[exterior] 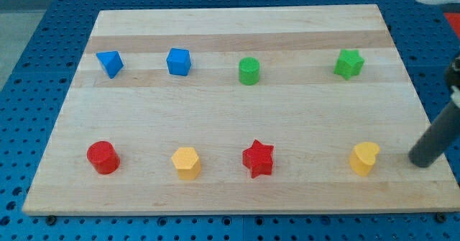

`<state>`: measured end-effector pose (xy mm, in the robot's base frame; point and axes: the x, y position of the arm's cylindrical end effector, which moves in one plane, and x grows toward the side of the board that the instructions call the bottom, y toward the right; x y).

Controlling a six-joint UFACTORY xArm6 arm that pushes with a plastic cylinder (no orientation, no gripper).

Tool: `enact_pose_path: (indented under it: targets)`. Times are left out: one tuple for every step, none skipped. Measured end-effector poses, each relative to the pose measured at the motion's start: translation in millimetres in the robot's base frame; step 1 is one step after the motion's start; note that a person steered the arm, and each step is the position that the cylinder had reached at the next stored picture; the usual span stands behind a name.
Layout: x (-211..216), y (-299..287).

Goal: Push the yellow blocks and red heart to the left side of the board

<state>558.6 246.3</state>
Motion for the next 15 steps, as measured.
enact_pose_path:
  targets:
    - [1.5, -36.7]
    - [3.0, -69.9]
    - [3.6, -98.9]
    - [3.7, -128.5]
    - [3.7, -152.6]
    - [3.7, -172.1]
    - [3.7, -190.6]
    - [4.2, -205.8]
    - [5.8, -219.8]
    - [6.7, -227.7]
    - [6.7, -227.9]
    - [6.7, -227.9]
    - [7.8, -229.3]
    - [10.8, -235.9]
    - [13.7, -250.7]
